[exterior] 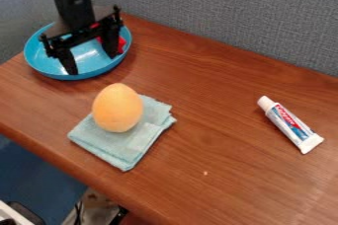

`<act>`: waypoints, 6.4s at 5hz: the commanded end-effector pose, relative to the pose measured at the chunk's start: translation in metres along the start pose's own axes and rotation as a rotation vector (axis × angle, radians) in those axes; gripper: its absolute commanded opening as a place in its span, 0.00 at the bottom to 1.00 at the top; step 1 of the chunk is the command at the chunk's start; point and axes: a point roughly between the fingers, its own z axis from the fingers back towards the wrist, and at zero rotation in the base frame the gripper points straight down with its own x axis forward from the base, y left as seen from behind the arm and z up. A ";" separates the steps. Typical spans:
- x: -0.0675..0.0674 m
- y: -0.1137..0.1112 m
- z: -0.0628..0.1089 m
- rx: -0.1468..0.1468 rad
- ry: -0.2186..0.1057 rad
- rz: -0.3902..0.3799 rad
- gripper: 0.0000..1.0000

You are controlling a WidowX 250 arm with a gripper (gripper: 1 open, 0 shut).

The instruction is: Put the red object on the blue plate

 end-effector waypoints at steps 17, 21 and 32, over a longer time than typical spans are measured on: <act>-0.031 0.001 -0.061 0.052 0.035 -0.258 1.00; -0.032 0.002 -0.080 0.092 0.086 -0.220 0.00; -0.013 -0.019 -0.020 0.007 0.160 -0.215 0.00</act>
